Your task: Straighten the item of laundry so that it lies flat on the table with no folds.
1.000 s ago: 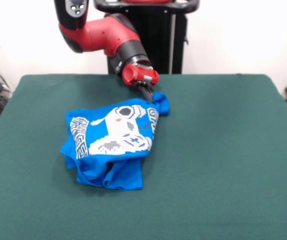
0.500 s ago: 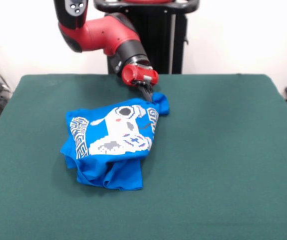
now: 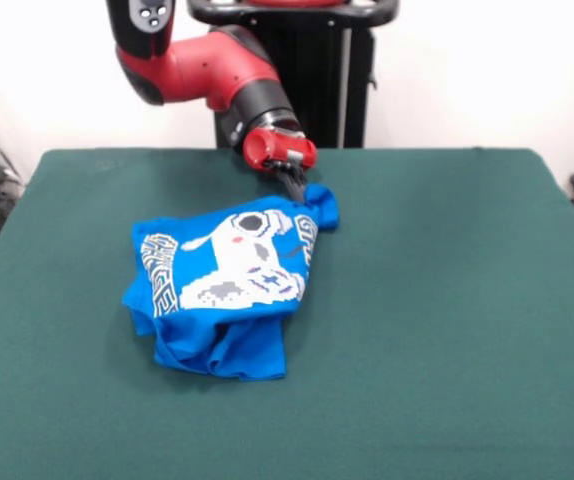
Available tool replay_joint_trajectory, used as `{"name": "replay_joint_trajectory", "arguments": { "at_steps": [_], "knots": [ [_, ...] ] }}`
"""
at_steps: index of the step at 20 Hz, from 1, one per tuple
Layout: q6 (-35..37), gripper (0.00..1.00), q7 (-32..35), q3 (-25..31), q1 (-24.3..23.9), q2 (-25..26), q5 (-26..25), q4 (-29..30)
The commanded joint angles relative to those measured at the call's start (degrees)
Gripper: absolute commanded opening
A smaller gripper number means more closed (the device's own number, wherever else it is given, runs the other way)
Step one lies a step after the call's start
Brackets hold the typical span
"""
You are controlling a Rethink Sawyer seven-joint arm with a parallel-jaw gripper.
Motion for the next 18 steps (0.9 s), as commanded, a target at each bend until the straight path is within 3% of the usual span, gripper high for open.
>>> {"name": "replay_joint_trajectory", "arguments": {
  "at_steps": [1,7,8,18],
  "knots": [
    [11.5,0.0,16.8,6.1,-0.5,4.6,-2.1,-7.4],
    [13.1,0.0,16.2,5.8,-0.3,3.8,-1.5,-6.7],
    [13.0,1.0,16.0,6.0,-0.4,3.7,-1.6,-6.6],
    [13.9,1.0,15.5,5.7,-0.1,1.1,-0.9,-3.6]
  ]
}}
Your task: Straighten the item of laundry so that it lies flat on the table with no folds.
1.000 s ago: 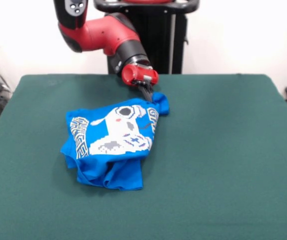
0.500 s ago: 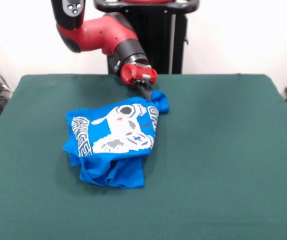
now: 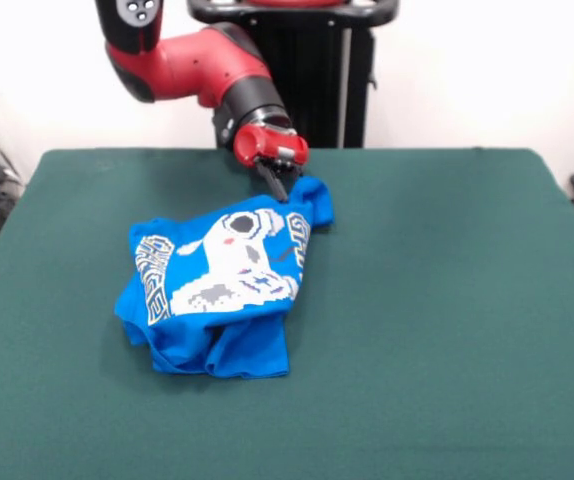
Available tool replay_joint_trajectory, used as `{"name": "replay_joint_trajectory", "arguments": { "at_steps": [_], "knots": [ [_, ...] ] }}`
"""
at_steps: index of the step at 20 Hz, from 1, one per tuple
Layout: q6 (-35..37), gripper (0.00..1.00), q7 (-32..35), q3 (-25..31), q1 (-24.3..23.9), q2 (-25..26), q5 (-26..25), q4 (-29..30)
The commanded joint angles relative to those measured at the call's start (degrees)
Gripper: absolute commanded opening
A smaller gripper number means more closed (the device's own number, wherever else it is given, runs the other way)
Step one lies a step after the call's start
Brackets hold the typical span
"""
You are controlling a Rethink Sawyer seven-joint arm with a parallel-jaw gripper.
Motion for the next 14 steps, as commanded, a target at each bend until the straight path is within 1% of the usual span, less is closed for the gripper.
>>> {"name": "replay_joint_trajectory", "arguments": {
  "at_steps": [1,4,5,6,7,8,9,10,11,12,13,14],
  "knots": [
    [14.2,1.0,15.2,5.1,2.2,1.3,1.2,-2.2],
    [15.5,1.0,16.6,4.1,2.9,-2.6,0.2,0.8],
    [16.9,1.0,17.9,3.7,3.4,-5.0,-0.6,2.1],
    [17.6,1.0,18.6,3.4,3.5,-6.4,-1.2,2.9],
    [19.8,1.0,20.5,3.0,4.1,-9.9,-2.3,4.7],
    [21.6,1.0,21.6,2.9,4.4,-12.2,-3.0,5.9],
    [25.2,1.0,24.5,2.8,4.9,-17.0,-4.9,7.9],
    [27.2,1.0,26.2,2.7,5.3,-19.6,-6.1,8.8],
    [31.1,1.0,29.7,2.9,5.8,-24.3,-8.7,10.2],
    [33.3,1.0,31.2,3.6,5.7,-27.2,-10.3,11.5],
    [37.4,1.0,35.0,4.1,6.2,-31.5,-12.9,12.5],
    [39.5,1.0,36.1,5.2,5.9,-33.5,-14.0,13.4]
  ]
}}
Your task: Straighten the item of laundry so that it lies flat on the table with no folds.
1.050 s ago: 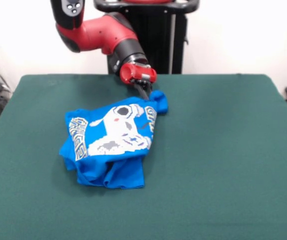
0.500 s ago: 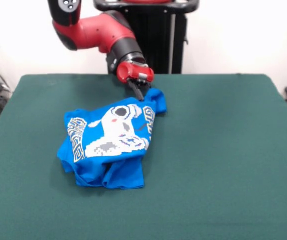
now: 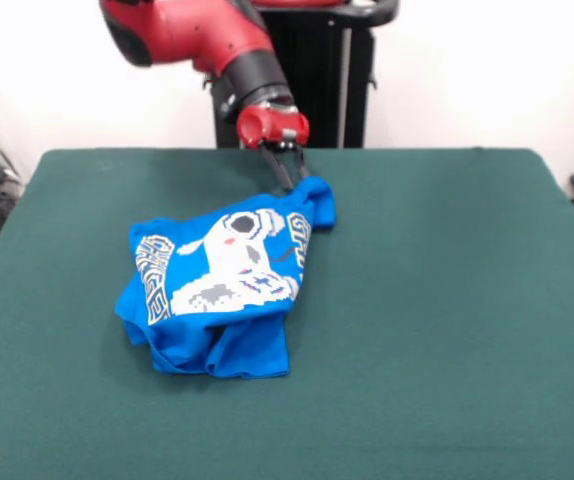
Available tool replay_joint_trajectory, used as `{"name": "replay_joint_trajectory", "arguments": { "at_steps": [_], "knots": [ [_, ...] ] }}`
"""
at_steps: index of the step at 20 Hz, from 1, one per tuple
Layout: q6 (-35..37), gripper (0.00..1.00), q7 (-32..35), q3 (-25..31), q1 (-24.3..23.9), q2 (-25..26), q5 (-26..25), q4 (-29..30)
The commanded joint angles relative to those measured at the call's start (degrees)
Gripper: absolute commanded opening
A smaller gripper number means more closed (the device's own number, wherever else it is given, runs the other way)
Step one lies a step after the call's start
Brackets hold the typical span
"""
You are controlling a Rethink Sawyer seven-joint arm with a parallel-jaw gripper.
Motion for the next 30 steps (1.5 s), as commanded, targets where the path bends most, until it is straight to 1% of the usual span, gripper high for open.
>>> {"name": "replay_joint_trajectory", "arguments": {
  "at_steps": [1,2,3,4,5,6,7,8,9,12,13,15,16,18,19,20,22,24,25,26,27,28,29,30],
  "knots": [
    [25.6,1.0,37.6,6.2,3.7,-24.7,-11.1,6.7],
    [27.9,1.0,39.4,7.2,3.5,-27.0,-12.5,7.3],
    [31.3,1.0,43.7,8.4,3.7,-30.7,-15.4,8.0],
    [33.3,1.0,46.0,9.3,3.7,-32.8,-17.2,8.4],
    [36.1,1.0,51.0,10.7,4.0,-36.4,-20.5,8.8],
    [37.4,1.0,52.4,11.5,3.9,-37.5,-21.7,8.9],
    [39.4,1.0,56.6,12.2,4.6,-40.1,-24.6,8.8],
    [40.1,1.0,57.7,12.4,4.7,-40.5,-25.3,8.6],
    [41.7,1.0,62.3,12.8,5.9,-43.1,-28.3,8.3],
    [42.3,1.0,65.4,11.9,8.1,-46.3,-29.9,6.7],
    [41.1,1.0,64.3,11.6,8.1,-47.5,-28.4,6.0],
    [39.6,1.0,65.0,11.4,8.6,-48.4,-28.0,4.6],
    [40.0,1.0,65.8,11.3,9.0,-48.3,-28.3,4.0],
    [42.0,1.0,70.8,11.7,10.5,-47.8,-31.1,1.9],
    [43.8,1.0,75.3,11.7,11.8,-46.8,-33.8,0.3],
    [44.7,1.0,78.3,11.2,13.2,-46.2,-35.7,-1.0],
    [46.1,1.0,88.6,9.5,17.4,-44.7,-41.8,-4.4],
    [45.7,1.0,99.7,5.7,22.9,-42.7,-47.5,-8.2],
    [44.7,1.0,106.5,2.6,26.7,-40.3,-51.3,-11.0],
    [43.9,1.0,108.9,0.4,28.8,-38.7,-52.2,-12.5],
    [42.9,1.0,113.1,-2.7,31.9,-35.5,-54.4,-15.0],
    [42.3,1.0,114.4,-4.1,33.0,-33.8,-54.6,-16.3],
    [41.7,1.0,117.2,-6.5,35.1,-30.5,-55.7,-18.5],
    [40.9,1.0,118.9,-7.8,36.0,-28.8,-56.2,-19.8]
  ]
}}
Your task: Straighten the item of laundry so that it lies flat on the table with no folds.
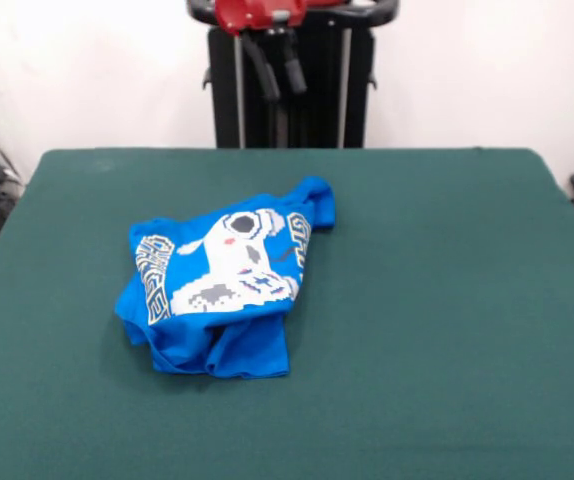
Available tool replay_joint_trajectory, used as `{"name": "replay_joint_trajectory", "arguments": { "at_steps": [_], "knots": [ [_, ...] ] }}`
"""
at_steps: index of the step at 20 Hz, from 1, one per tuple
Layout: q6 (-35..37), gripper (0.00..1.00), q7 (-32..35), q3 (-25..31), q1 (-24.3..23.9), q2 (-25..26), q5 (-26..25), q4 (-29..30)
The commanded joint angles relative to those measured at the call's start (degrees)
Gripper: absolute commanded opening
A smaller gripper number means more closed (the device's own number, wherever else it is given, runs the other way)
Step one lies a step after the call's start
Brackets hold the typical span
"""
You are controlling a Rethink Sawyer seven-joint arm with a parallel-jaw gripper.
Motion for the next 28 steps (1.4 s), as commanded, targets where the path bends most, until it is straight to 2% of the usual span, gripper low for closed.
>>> {"name": "replay_joint_trajectory", "arguments": {
  "at_steps": [1,6,11,16,20,25,28],
  "knots": [
    [1.4,1.0,45.0,-8.4,12.9,15.7,-10.7,-17.8],
    [-6.1,1.0,55.2,-14.1,16.7,22.3,-16.2,-25.4],
    [-12.7,1.0,64.0,-17.0,16.6,25.6,-19.9,-33.9],
    [-14.2,1.0,69.2,-18.7,14.6,27.4,-19.1,-39.9],
    [-19.4,1.0,75.1,-20.1,13.2,27.8,-18.5,-45.3],
    [-27.0,1.0,82.5,-22.7,13.1,33.1,-20.5,-52.8],
    [-28.9,1.0,85.9,-24.4,13.2,36.6,-20.9,-56.5]
  ]
}}
